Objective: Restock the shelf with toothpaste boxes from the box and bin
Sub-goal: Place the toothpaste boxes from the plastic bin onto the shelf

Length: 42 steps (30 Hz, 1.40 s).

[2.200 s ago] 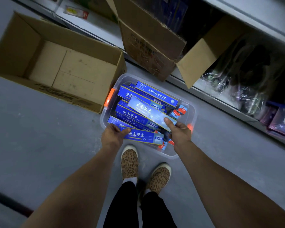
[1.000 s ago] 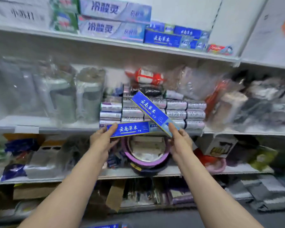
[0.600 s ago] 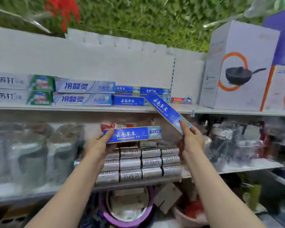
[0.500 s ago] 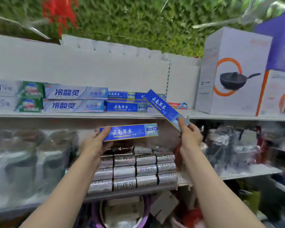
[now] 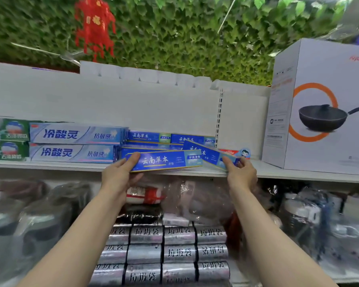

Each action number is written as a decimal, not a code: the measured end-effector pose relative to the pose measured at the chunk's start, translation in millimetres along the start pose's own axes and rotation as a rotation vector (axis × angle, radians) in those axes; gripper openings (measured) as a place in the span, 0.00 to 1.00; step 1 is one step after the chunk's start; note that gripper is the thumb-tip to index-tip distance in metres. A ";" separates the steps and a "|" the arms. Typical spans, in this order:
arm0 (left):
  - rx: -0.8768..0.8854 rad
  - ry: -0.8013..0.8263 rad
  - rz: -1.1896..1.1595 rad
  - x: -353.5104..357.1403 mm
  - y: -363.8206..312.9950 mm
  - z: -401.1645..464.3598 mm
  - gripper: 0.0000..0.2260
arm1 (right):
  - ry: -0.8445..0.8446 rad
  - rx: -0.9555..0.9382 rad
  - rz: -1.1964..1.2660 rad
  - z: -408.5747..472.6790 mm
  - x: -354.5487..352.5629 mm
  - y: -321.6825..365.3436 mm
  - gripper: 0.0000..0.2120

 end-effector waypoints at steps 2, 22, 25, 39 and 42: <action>0.004 -0.008 0.015 3.7 2.4 3.3 0.20 | 0.026 -0.030 -0.024 7.7 4.9 -6.2 0.26; 0.585 -0.417 1.149 10.3 -38.3 7.5 0.24 | 0.388 -0.343 -0.015 -41.6 102.3 43.6 0.10; 0.801 -0.371 1.150 16.3 -24.1 -4.0 0.23 | 0.343 -0.412 -0.025 -48.7 106.8 46.3 0.15; 0.678 -0.327 1.256 40.8 -8.9 17.9 0.28 | 0.382 -0.497 -0.249 -73.0 125.6 42.7 0.33; 0.613 -0.317 1.246 46.1 -7.9 23.2 0.25 | 0.424 -0.467 -0.206 -71.7 124.5 44.0 0.36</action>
Point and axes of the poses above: each hand's wrist, its own z-axis towards the middle knuckle, its own x-axis out of the palm, y = z × x, the point moved 6 cm from there along z, towards the middle knuckle, and after that the axes turned 11 degrees about -x, right-handed, at the moved point
